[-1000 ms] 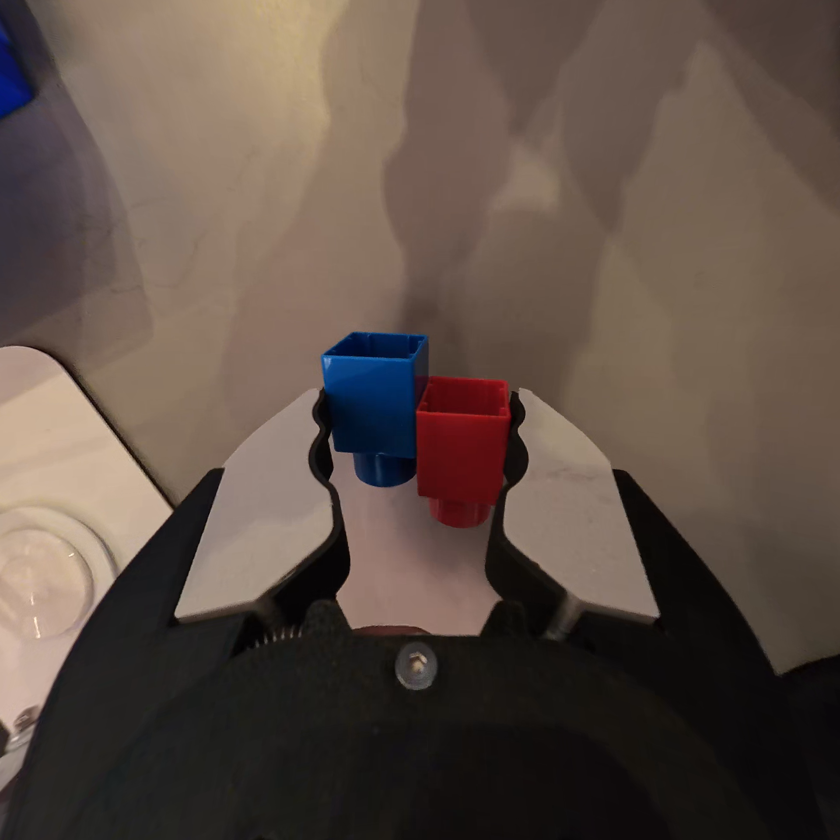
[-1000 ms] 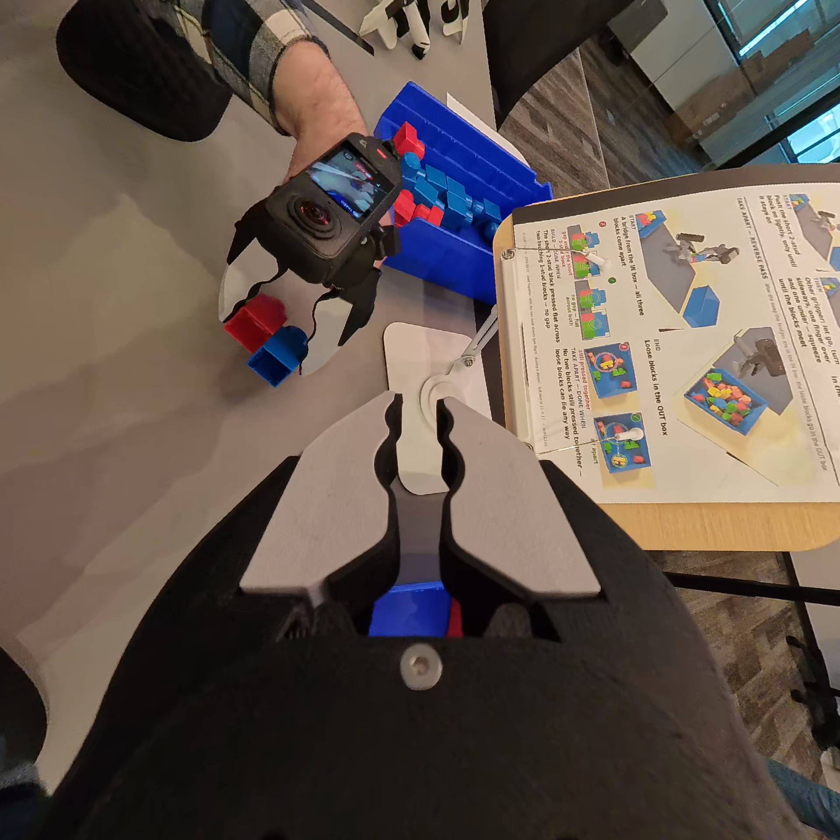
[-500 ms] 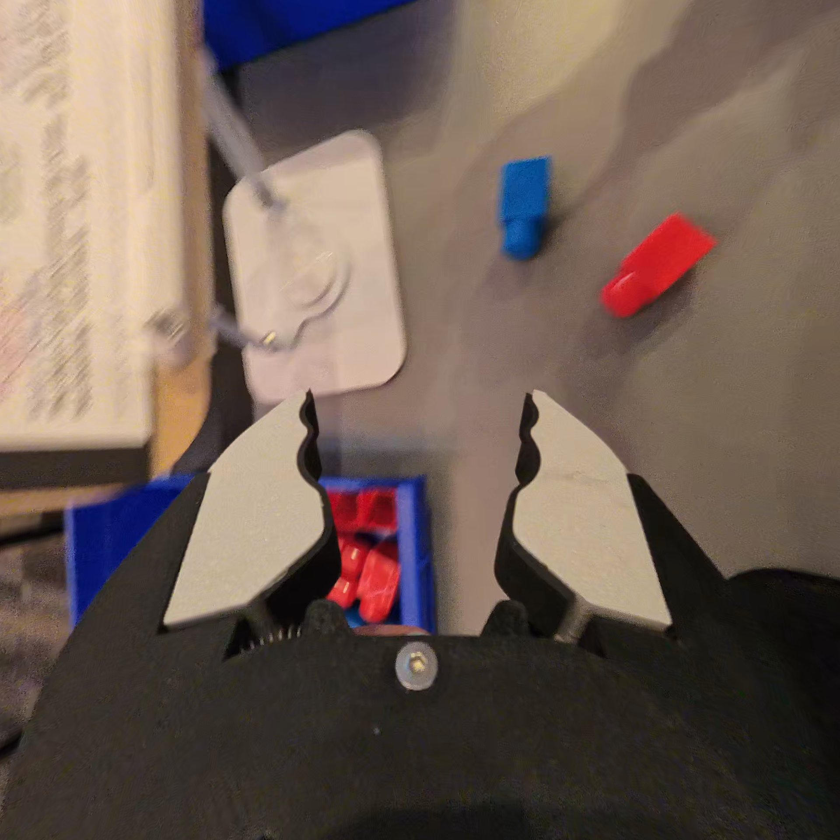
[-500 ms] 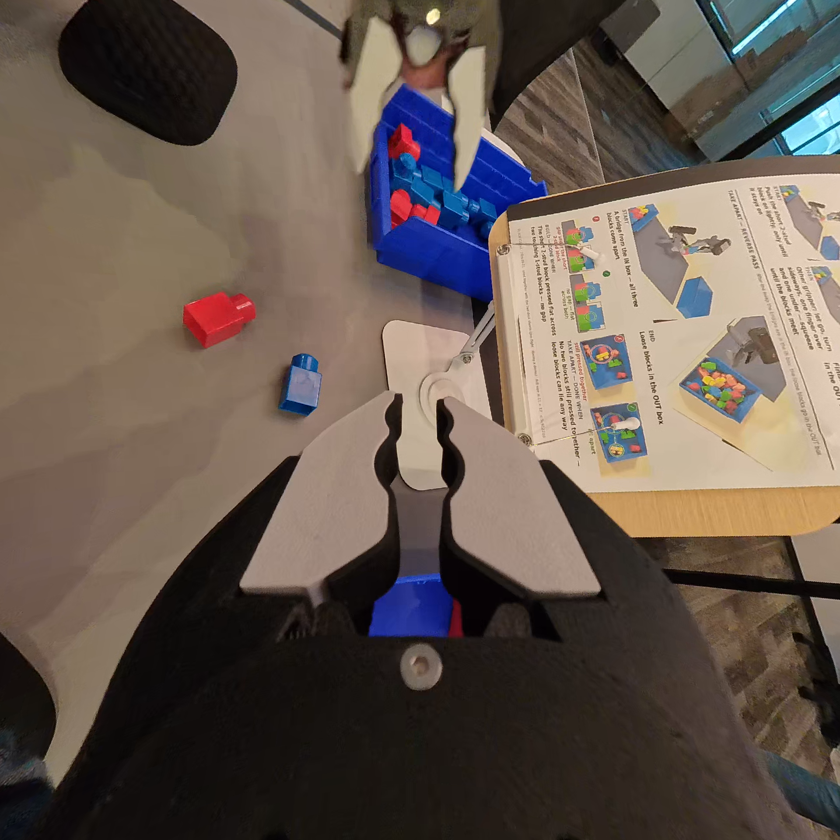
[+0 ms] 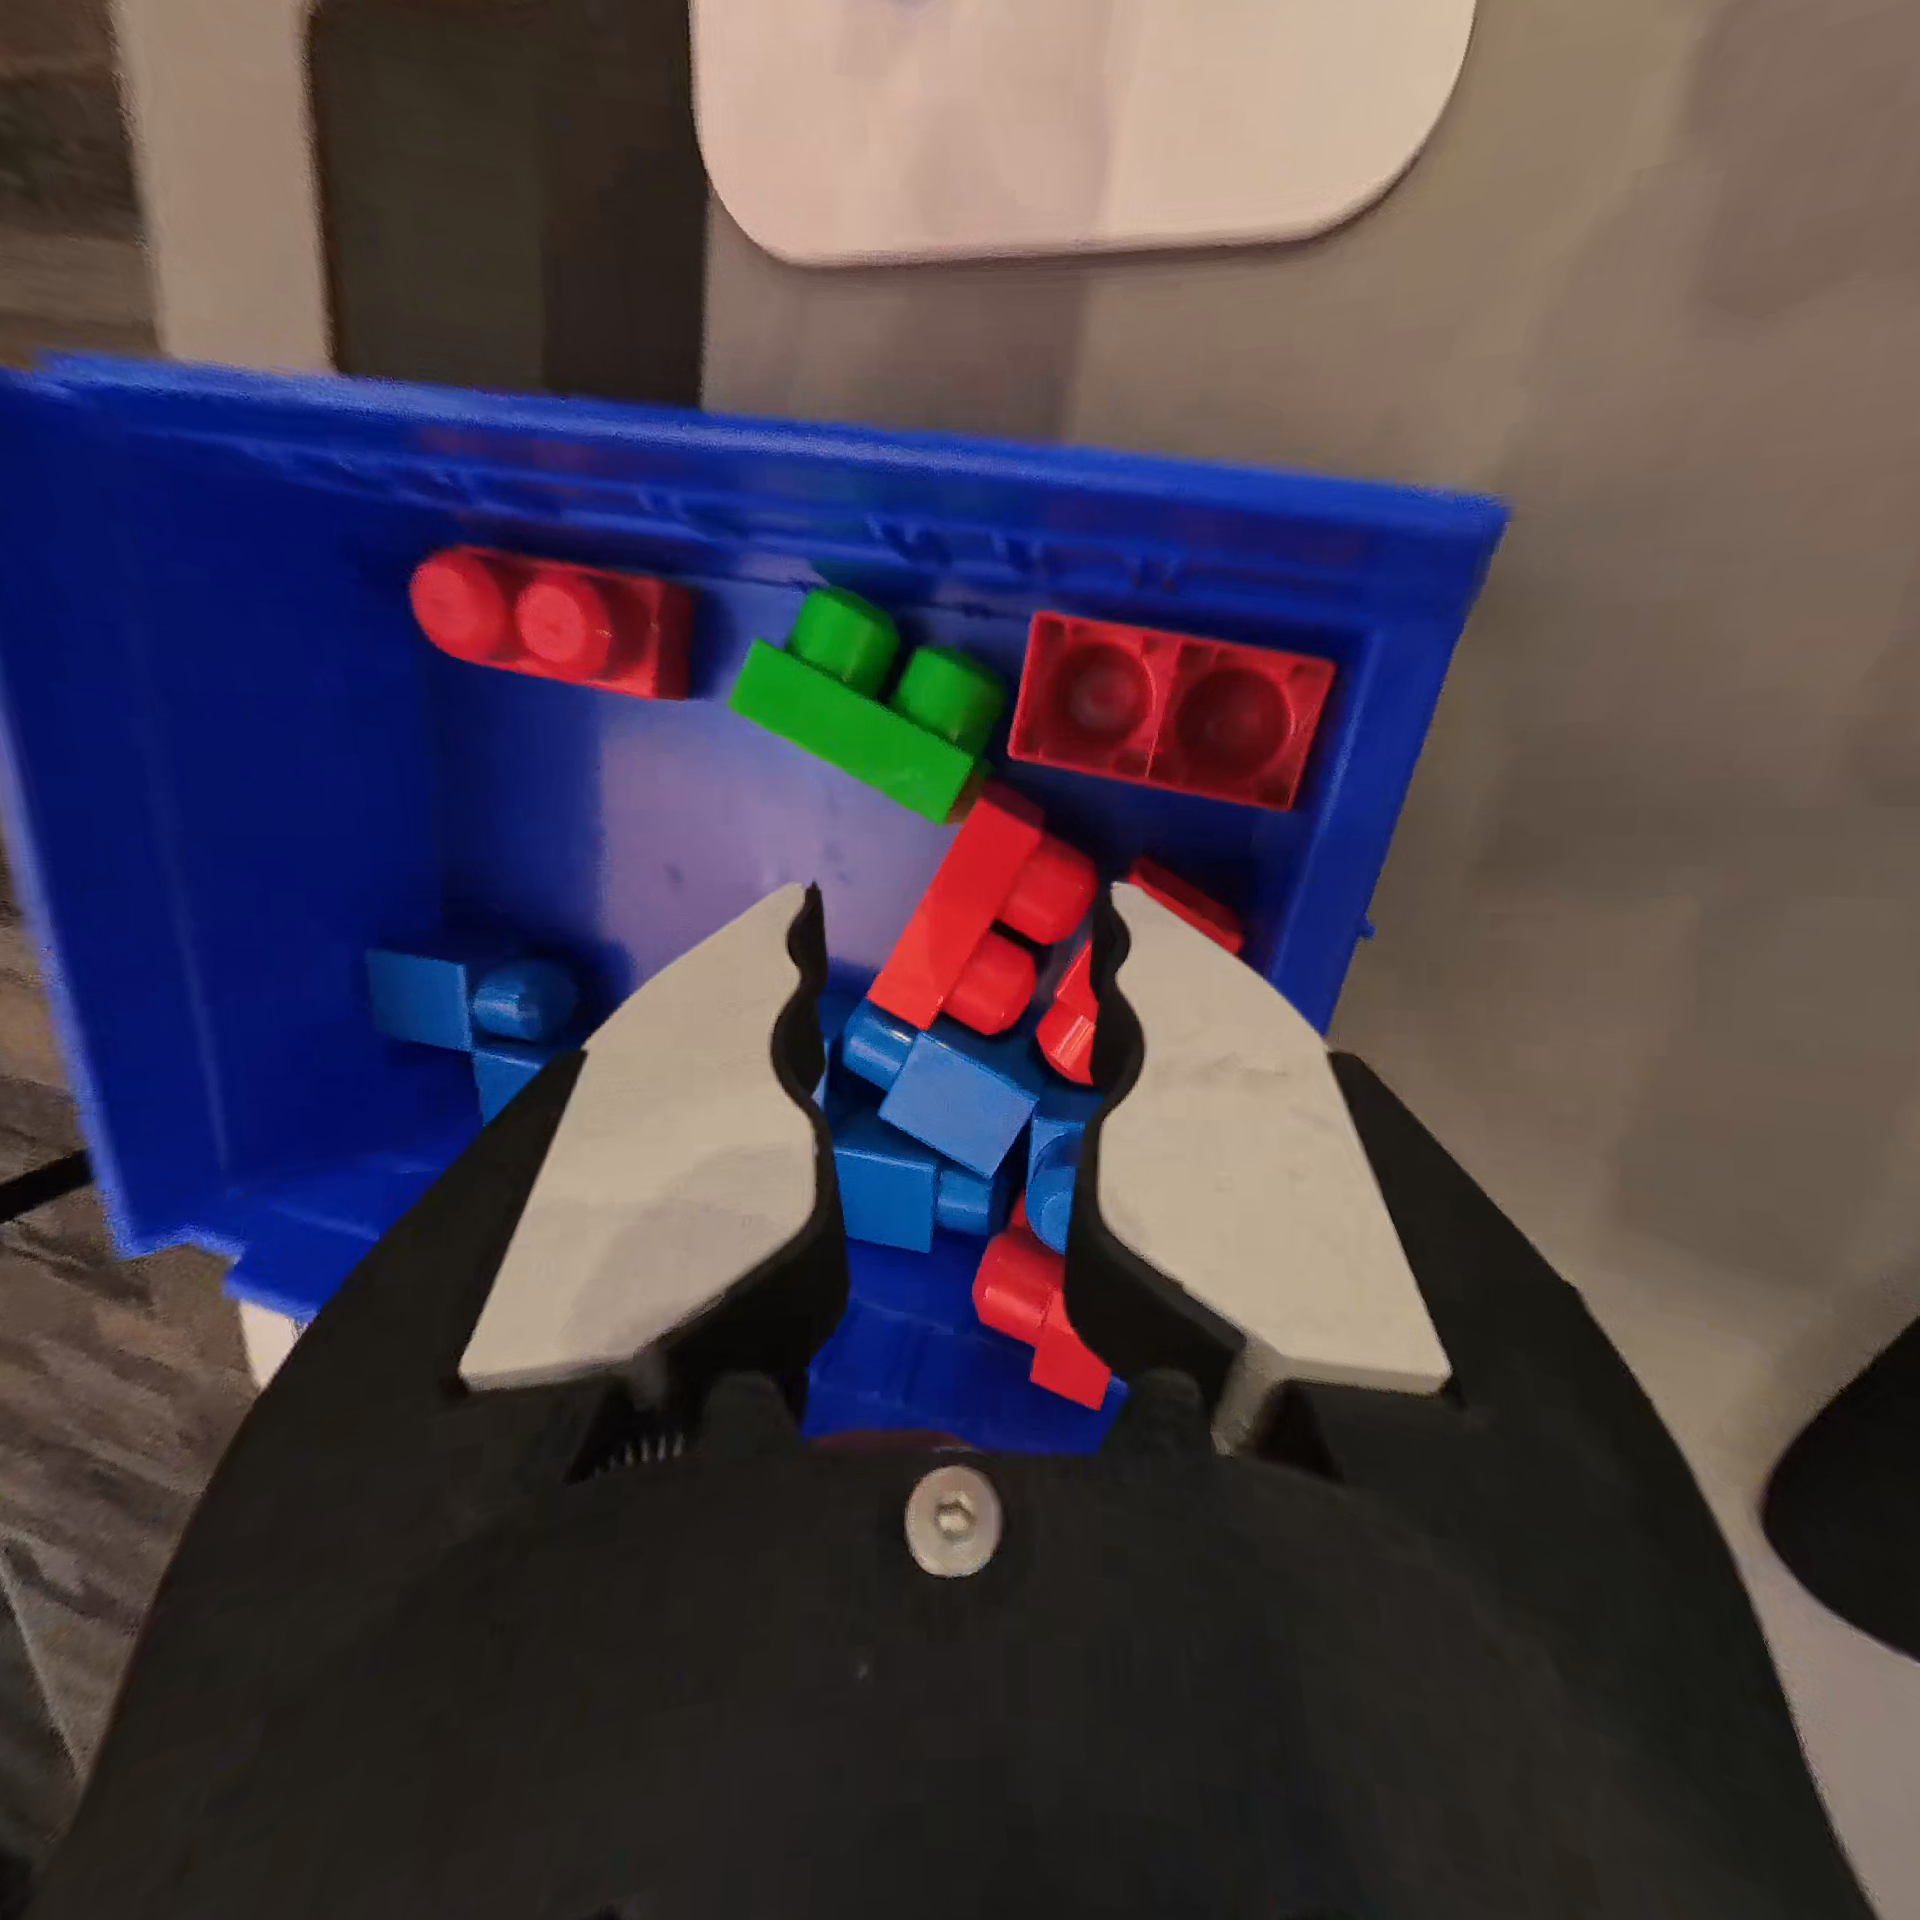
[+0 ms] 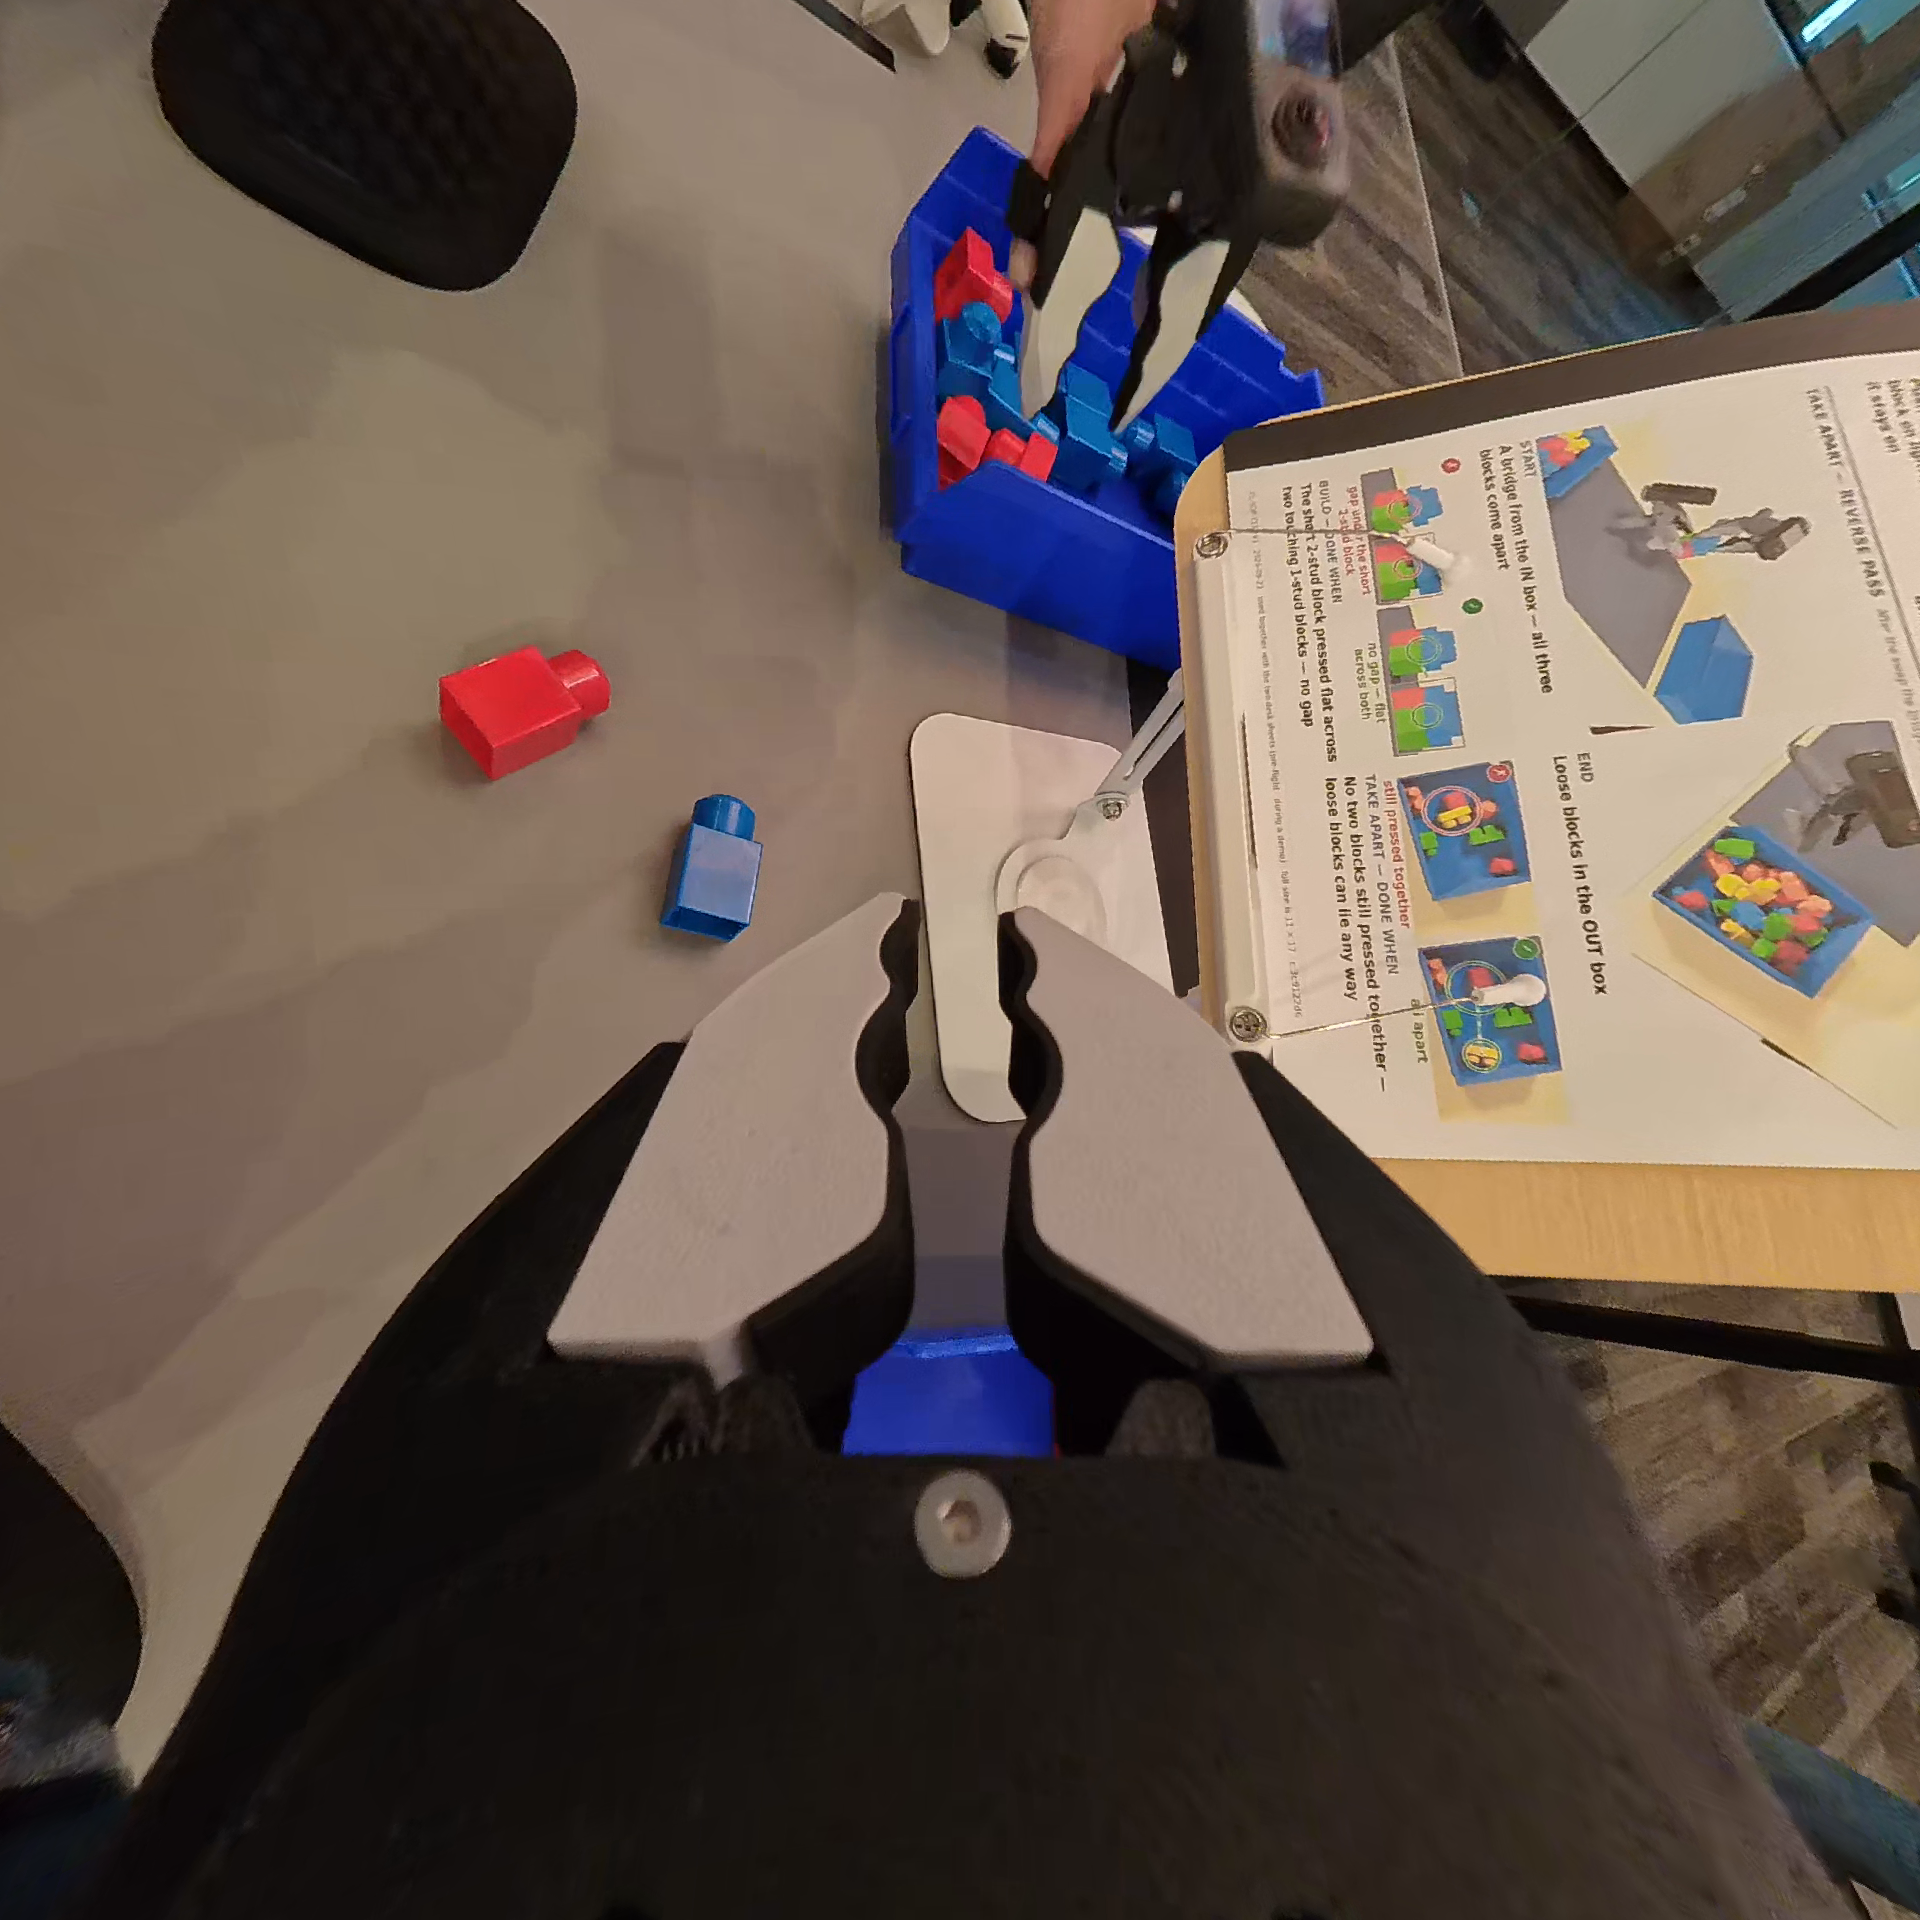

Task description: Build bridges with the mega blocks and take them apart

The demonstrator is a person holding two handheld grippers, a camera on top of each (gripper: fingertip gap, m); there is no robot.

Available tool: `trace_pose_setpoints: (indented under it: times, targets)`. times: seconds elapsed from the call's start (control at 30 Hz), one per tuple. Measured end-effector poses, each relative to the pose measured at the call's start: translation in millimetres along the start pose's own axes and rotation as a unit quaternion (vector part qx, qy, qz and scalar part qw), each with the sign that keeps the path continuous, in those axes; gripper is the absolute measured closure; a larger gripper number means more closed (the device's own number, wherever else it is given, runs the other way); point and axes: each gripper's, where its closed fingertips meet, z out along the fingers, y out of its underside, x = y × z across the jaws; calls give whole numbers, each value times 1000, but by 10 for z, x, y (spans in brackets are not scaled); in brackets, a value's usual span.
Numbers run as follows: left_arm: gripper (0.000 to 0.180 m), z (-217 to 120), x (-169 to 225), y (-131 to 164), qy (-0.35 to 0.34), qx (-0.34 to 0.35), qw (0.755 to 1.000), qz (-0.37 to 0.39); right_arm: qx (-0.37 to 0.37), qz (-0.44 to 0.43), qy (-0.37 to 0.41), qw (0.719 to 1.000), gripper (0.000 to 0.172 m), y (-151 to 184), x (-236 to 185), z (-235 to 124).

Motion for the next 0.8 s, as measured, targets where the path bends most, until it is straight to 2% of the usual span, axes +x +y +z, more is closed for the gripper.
trace_pose_setpoints:
  times: [0.2, 0.3, 0.63, 0.73, 0.8]
  targets:
    - [137, 460, 96, 320, 71, -84, 994, 6, -5, 2, -8, 1000, 157, 22, -10, 46]
    - [157, 529, 55, 289, 92, -73, 993, -14, -7, 3, -9, 1000, 157, 35, -8, 50]
    - [160, 559, 80, 461, 129, -127, 984, -4, -6, 5, -7, 1000, 157, 46, -7, 8]
    - [161, 575, 120, 467, 146, -113, 983, -4, -7, 3, -7, 1000, 157, 37, -17, 7]
    - [161, 544, 71, 444, 122, -98, 988, -1, -7, 2, -7, 1000, 157, 31, -21, -6]
